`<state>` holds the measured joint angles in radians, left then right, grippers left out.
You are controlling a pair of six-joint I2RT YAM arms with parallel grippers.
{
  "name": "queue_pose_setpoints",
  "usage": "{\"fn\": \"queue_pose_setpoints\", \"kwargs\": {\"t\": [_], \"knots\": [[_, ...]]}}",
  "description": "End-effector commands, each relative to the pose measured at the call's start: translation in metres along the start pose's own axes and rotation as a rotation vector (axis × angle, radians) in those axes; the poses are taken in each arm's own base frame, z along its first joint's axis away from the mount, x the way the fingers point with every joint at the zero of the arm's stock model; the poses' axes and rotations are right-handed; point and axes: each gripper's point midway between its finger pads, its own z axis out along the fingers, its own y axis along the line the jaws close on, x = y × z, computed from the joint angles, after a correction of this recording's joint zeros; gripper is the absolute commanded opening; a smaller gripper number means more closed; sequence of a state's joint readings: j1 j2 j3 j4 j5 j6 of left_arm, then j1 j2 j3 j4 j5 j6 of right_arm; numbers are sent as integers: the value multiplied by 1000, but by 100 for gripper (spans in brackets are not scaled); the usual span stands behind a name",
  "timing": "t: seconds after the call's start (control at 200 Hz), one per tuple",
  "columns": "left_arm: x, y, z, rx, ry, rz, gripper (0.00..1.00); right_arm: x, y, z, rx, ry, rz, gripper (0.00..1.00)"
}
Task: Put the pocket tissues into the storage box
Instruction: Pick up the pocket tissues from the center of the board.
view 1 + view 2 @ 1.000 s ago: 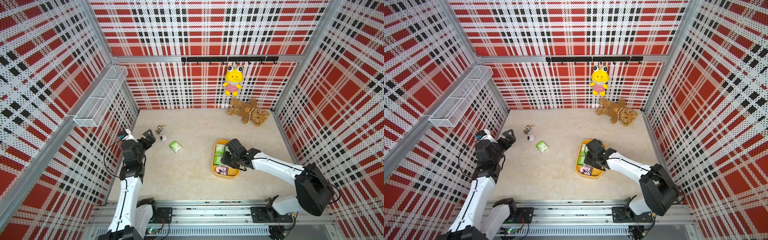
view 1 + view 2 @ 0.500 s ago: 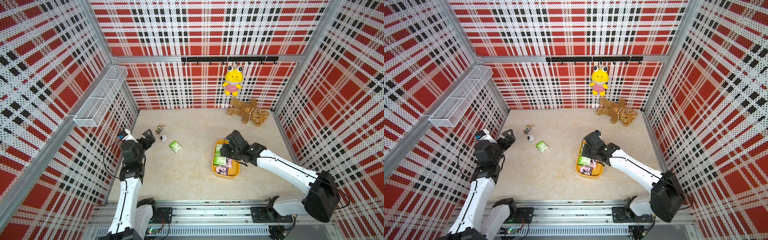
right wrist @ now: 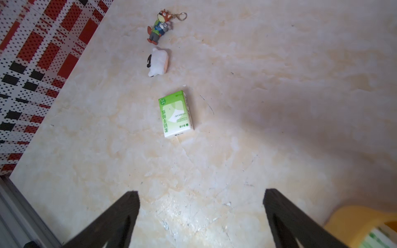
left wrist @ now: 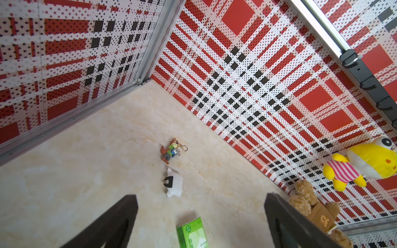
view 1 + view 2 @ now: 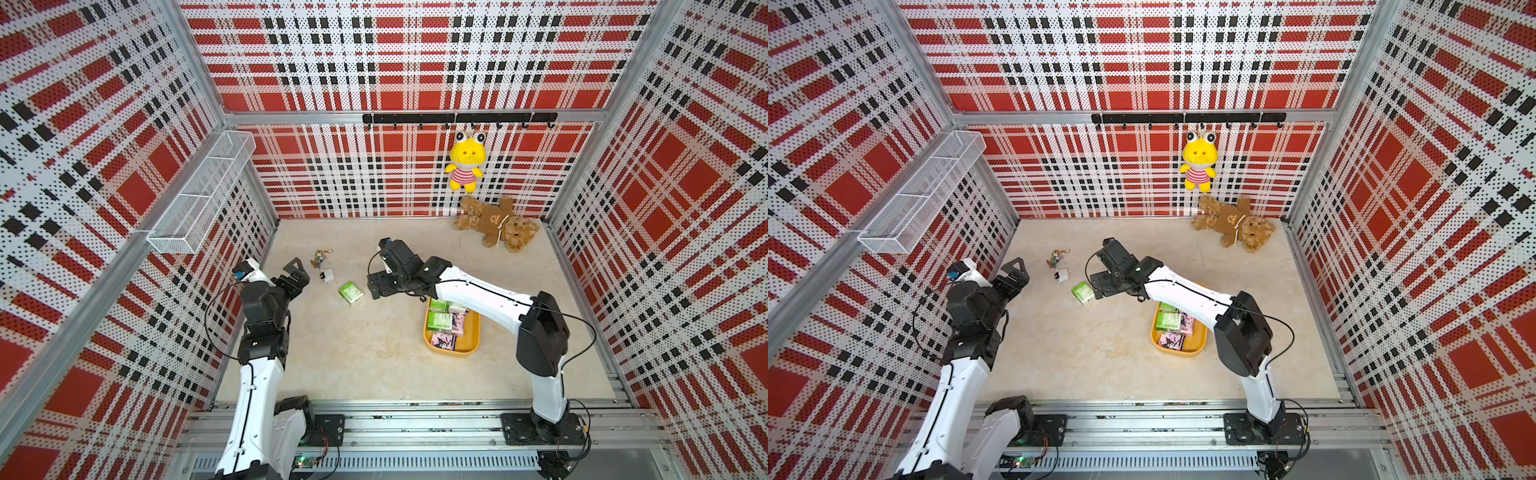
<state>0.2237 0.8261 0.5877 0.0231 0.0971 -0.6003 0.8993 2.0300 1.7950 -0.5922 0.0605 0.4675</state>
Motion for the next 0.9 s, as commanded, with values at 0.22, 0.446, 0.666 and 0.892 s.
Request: {"fn": "queue_pose_setpoints", "kwargs": {"t": [0.22,0.446,0.666,0.892], "knots": [[-11,-4,-2,4,-22,19,100,-2,39,60,-62,29,-206,100],[-10,-3,-2,2,-19,19,100,8,45,100,-63,104,-254,100],[-11,-4,-1,1,-16,28,100,29,43,125,-65,171,-219,98],[-8,-2,1,-3,-7,28,100,37,39,132,-56,188,-213,94]]}}
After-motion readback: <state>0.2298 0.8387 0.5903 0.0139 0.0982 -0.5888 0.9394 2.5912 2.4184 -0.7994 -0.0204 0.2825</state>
